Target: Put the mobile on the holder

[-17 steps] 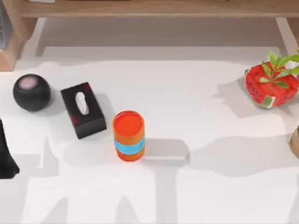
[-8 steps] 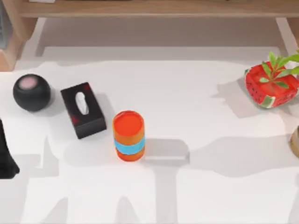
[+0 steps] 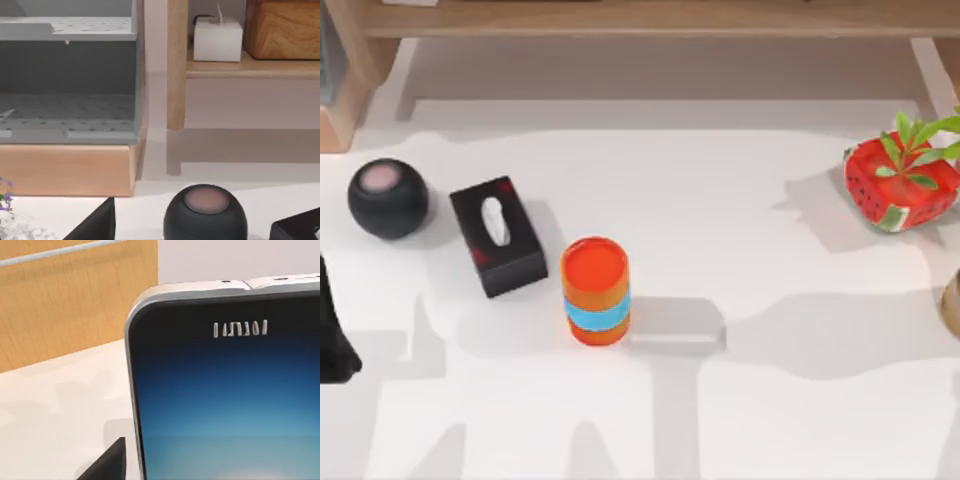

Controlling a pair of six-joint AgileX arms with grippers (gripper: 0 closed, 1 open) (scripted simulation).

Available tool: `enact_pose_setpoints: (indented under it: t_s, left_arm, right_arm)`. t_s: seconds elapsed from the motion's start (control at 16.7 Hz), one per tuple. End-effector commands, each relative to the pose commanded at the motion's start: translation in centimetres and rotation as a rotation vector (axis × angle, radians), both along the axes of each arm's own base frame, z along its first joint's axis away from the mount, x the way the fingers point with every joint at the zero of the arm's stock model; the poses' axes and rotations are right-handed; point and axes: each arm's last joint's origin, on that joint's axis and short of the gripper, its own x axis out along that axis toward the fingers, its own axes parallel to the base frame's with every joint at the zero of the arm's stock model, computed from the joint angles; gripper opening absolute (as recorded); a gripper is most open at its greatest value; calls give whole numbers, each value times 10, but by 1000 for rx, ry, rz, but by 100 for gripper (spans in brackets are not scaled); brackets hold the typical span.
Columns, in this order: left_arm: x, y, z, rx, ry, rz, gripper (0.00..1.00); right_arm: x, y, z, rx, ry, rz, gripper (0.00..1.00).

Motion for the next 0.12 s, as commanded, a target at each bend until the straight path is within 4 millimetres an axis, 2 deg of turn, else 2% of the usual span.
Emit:
enact_pose_setpoints:
  t_s: [0.12]
  left_arm:
    - [0,0,0,0,0,0,100]
  right_arm:
    - [0,0,0,0,0,0,100]
